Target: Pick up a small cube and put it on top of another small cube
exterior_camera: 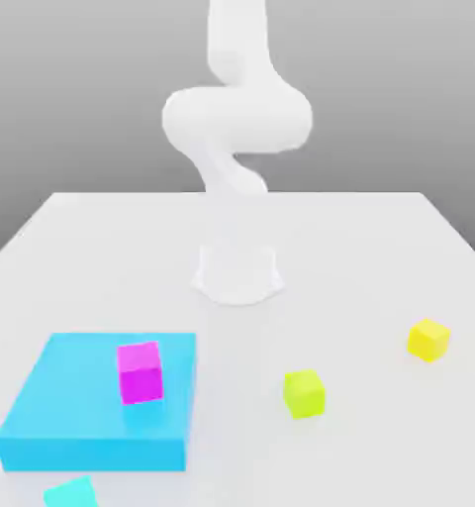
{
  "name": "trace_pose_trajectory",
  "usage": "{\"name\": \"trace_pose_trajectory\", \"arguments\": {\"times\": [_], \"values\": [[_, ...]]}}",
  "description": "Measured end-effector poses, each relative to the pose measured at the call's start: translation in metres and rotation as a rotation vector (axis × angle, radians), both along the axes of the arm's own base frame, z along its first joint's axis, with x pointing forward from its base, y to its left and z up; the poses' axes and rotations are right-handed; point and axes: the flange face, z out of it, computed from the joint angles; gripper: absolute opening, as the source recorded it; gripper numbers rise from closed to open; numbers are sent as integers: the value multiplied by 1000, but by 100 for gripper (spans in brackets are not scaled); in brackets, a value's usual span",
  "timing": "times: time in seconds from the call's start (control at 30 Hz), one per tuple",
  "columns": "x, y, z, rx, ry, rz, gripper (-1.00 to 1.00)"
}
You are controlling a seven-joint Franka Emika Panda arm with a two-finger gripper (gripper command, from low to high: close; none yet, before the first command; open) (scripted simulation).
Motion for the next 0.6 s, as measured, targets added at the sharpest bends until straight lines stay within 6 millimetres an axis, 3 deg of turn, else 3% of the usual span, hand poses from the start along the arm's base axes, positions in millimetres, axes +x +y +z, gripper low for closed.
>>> {"name": "trace_pose_trajectory", "arguments": {"times": [0.13,0.3,0.43,0.6], "values": [[29,51,-64,-95,83,252,0],[39,119,-146,-215,166,563,0],[28,173,-212,-314,220,816,0],[-7,231,-294,-442,275,1135,0]]}}
